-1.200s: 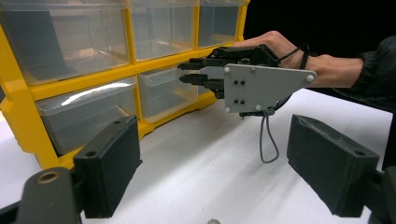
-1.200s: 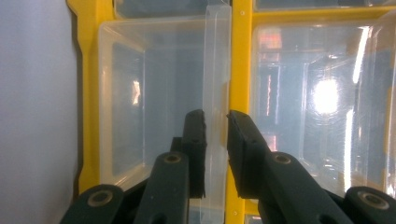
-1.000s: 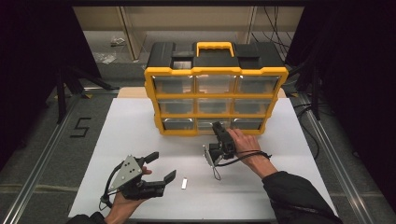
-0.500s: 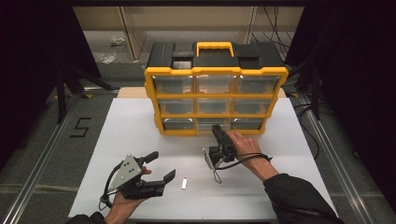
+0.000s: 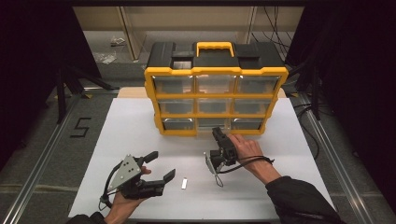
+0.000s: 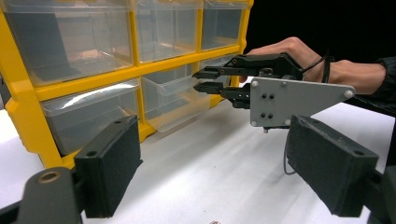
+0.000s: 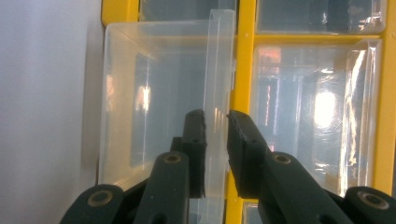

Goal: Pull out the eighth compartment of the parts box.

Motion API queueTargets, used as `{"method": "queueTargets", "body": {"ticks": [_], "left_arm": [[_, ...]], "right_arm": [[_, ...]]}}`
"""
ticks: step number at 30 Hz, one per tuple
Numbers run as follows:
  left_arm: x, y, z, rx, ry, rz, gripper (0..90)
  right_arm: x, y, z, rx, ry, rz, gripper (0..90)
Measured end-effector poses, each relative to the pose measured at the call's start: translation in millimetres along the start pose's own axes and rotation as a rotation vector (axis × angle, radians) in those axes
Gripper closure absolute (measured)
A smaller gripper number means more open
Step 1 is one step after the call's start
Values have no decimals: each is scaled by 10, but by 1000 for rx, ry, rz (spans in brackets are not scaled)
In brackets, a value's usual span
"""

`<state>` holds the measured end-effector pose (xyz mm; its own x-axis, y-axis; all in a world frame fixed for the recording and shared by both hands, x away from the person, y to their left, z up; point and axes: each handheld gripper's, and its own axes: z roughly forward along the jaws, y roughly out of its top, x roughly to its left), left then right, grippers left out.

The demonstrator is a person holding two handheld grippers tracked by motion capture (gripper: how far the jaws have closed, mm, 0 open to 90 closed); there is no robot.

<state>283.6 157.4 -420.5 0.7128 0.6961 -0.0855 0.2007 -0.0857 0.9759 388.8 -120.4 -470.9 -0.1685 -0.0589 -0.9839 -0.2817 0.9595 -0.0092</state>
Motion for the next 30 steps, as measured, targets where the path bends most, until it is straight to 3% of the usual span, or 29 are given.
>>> {"method": "queueTargets", "body": {"ticks": [30], "left_arm": [[1,0,2,1,2,2,173]], "right_arm": [[32,12,-157,-28,-2,-15,782]]}}
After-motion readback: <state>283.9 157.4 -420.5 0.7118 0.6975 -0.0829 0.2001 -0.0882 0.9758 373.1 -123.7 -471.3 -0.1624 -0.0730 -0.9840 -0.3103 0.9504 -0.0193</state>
